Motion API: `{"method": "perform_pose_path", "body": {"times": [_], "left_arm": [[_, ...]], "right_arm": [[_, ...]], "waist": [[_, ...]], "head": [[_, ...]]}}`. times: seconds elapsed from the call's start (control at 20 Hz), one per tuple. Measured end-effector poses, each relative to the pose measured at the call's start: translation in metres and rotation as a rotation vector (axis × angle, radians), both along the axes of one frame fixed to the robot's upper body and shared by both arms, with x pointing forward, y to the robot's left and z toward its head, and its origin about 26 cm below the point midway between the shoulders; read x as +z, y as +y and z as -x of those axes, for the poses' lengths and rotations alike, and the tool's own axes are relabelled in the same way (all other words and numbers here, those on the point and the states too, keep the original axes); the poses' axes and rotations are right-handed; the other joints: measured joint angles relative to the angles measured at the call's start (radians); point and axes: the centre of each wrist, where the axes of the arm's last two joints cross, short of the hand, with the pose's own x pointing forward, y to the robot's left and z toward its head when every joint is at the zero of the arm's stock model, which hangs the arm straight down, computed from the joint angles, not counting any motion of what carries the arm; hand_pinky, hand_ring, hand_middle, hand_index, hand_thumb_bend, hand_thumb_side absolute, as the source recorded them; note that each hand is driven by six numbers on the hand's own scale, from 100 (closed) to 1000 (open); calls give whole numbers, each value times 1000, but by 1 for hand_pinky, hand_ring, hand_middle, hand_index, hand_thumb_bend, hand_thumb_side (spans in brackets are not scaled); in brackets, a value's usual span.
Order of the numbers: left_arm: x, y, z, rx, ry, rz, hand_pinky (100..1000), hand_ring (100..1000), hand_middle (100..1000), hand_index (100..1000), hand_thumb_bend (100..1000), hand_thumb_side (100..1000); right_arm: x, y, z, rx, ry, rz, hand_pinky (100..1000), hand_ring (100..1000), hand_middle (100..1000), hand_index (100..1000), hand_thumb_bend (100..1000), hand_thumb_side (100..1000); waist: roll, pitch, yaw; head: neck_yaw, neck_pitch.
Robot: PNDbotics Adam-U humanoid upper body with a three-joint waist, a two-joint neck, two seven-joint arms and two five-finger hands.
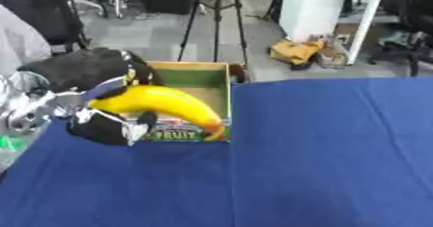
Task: Pick up objects on the table and place them in the box.
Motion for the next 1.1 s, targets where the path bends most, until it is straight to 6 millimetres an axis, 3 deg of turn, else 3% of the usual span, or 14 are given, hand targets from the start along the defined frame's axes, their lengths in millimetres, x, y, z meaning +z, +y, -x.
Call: {"method": "perform_pose_path", "body": {"times": [0.55,1.1], "left_arm": [[11,0,-57,145,-68,64,310,529,600,725,100,268],[0,-7,-105,256,-131,135,305,518,588,717,100,269]], "right_arm": [[3,2,-2,11,-12,4,749,851,612,819,100,975],[8,5,-6,28,-30,16,748,851,610,819,100,979]], "waist": [[5,24,-27],[-8,68,-57]], "head": [[23,-8],[68,-38]]}}
